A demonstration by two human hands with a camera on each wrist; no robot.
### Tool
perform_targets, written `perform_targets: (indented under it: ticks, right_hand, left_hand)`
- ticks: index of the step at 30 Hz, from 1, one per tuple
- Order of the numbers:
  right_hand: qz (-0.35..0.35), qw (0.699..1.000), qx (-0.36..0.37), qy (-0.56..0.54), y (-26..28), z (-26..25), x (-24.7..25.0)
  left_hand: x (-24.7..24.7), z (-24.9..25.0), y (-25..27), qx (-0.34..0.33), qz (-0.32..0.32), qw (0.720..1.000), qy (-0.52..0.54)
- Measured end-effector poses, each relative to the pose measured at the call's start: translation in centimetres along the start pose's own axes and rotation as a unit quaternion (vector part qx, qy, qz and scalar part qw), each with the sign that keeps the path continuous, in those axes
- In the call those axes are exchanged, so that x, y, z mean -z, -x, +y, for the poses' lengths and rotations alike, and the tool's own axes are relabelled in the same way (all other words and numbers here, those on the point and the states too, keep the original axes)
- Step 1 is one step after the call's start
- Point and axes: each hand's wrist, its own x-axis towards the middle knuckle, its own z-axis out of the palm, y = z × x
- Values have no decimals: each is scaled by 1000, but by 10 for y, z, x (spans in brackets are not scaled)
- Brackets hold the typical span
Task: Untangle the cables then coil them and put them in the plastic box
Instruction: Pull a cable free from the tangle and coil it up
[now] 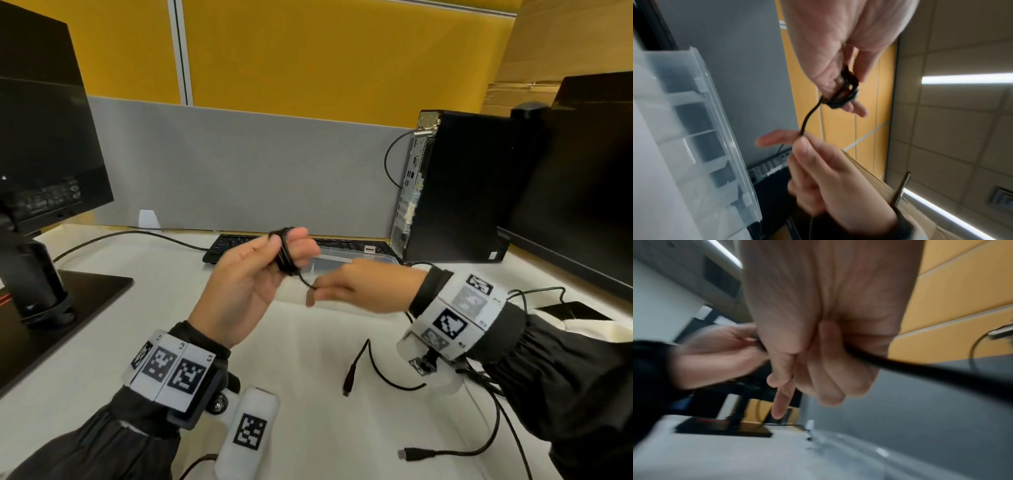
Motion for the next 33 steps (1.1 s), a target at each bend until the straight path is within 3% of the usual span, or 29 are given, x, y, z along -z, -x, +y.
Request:
perform_targets:
  ticks: [3,7,9,11,13,15,19,22,25,27,31,33]
  right_hand:
    - [-52,997,49,-21,8,-17,-12]
    - [62,992,97,-60,25,-28,8]
    - [142,984,98,-53,30,-26,21]
    - [203,974,87,-46,32,-20,29]
    - [239,968,67,-33,32,-12,33]
    - [273,961,39,-15,33,-2,35]
    - [322,947,-11,-12,40,42,40]
    - [214,973,-76,-45,47,68,34]
    - [98,980,-120,-121,49,69,20]
    - [43,987,-121,-95,45,61,10]
    - [-43,997,-62,-17,32,32,-8]
    - [-38,999,-28,8,31,18,-10]
  left_hand:
    - [11,0,-7,-39,46,997,-45]
    - [17,-1,-11,14,7,980,-200]
    - [16,-2,-11,14,-43,943,-329]
    - [13,-7,-6,11,-121,884,-451]
    - [8,-9,-3,15,-158,852,-499]
    - [9,-6,-2,27,-156,873,-462]
    - [15,8,-1,15,-106,956,-274]
    - [16,17,-2,-19,-48,993,-110]
    - [13,19,-6,-25,31,999,15]
    - [13,19,-9,-35,56,995,67]
    - [22,22,-14,-62,111,980,152]
    - [30,25,-16,-77,144,971,176]
